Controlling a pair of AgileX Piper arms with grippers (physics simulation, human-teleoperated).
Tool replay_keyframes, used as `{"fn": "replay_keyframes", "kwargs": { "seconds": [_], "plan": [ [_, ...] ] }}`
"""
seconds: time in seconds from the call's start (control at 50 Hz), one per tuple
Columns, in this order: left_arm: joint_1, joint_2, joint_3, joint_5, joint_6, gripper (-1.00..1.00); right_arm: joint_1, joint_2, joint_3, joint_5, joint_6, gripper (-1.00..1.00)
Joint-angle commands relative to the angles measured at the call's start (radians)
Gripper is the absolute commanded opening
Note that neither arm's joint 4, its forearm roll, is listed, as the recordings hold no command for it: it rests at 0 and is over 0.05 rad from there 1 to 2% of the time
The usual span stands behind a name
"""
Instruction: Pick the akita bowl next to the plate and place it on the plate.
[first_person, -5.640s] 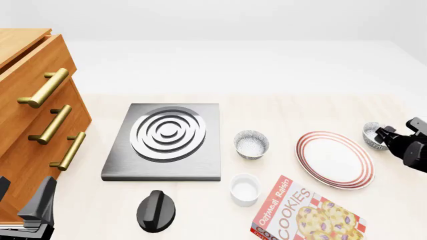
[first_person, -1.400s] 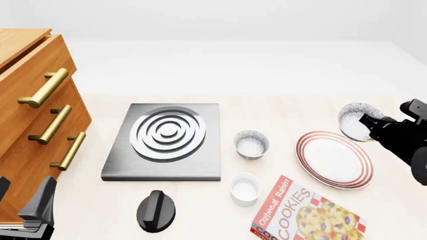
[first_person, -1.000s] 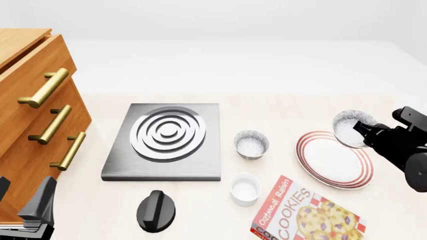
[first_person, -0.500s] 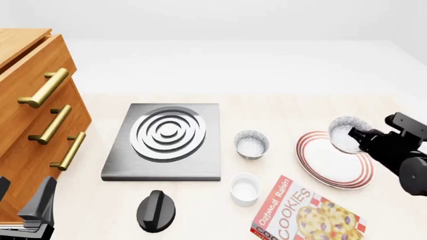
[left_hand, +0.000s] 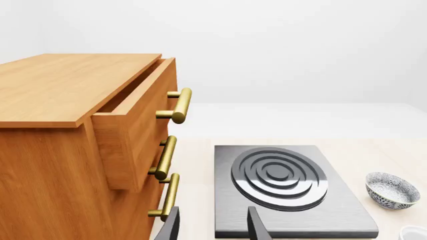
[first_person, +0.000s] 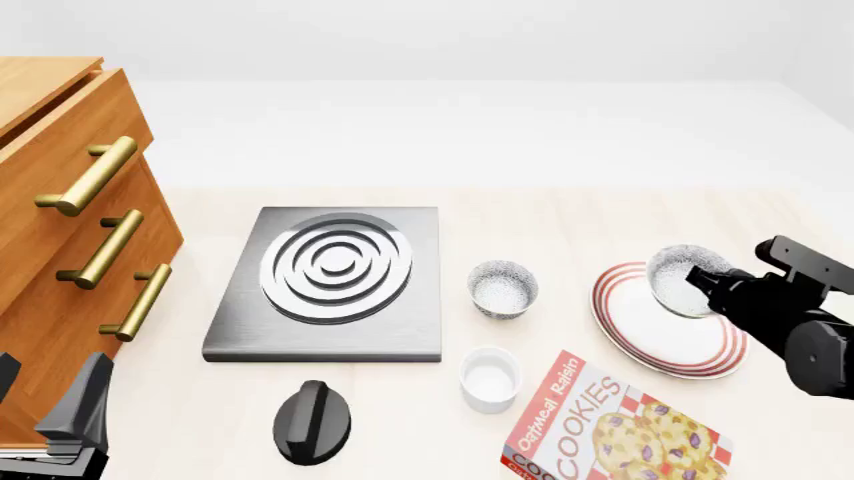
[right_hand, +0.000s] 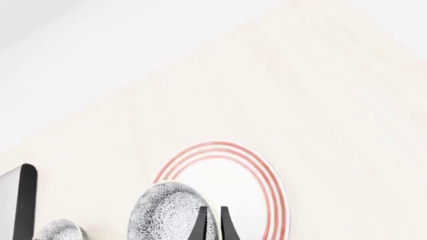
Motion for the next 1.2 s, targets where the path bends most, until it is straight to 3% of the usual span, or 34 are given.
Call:
{"fn": "replay_keyframes", "kwargs": {
  "seconds": [0.02, 1.2],
  "plan": [
    [0.0, 0.0, 0.0, 0.0, 0.0, 1.0, 0.004, 0.028, 0.002, -0.023, 0.001, -1.0],
    [0.0, 0.0, 0.0, 0.0, 0.0, 1.0, 0.005, 0.198, -0.006, -0.114, -0.001, -1.0]
  ]
}}
